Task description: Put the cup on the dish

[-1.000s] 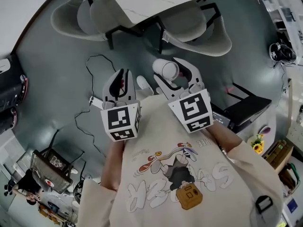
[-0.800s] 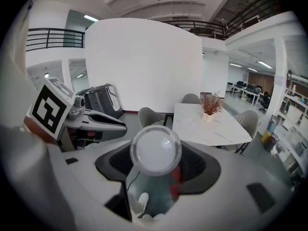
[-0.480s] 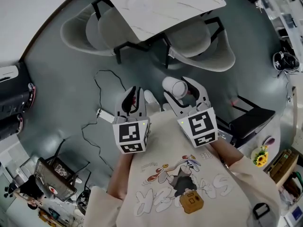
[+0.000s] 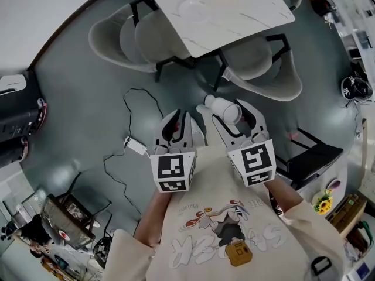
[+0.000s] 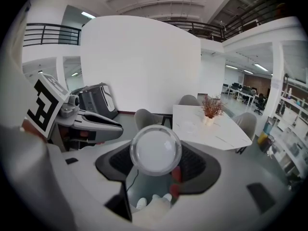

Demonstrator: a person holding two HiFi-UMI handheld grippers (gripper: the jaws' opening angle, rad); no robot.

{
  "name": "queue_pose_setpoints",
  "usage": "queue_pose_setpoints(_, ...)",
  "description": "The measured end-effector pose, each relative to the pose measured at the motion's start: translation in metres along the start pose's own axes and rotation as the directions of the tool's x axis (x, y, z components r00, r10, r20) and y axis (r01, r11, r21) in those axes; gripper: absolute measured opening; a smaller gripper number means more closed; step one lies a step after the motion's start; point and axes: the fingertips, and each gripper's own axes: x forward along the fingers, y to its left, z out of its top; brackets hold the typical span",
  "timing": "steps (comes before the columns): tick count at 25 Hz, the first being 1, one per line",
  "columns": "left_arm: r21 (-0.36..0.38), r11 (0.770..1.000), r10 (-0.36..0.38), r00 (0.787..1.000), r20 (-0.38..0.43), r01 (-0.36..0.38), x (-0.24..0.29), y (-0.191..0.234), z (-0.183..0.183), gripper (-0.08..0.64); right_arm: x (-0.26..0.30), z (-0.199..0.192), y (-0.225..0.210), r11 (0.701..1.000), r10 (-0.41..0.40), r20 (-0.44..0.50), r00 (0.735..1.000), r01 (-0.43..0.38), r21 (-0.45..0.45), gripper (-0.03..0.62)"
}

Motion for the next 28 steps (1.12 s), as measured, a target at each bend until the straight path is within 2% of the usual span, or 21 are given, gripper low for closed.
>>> queue_pose_setpoints(5,0.027,1.000,0.006,1.000,-0.030,-0.005,0.018,0.010,0.003,0.058,0.020,0.006,-0.009,1.000,0.002,-0.007,1.000,-0.002,0.011,0.270)
queue_pose_setpoints(18,0.080,0.997,-0.001,1.000,-0.022,0.003,0.110,0.038,0.088,0.058,0.099,0.063,-0.078,0.999,0.024,0.004,1.000,-0.024,0.021,0.270)
queue_pose_setpoints(28,0.074,0.996,0.046,0.999,-0.013,-0.045,0.189,0.062,0.151,0.058,0.159,0.110,-0.146,0.998,0.058,0.024,0.998,-0.058,0.023,0.270)
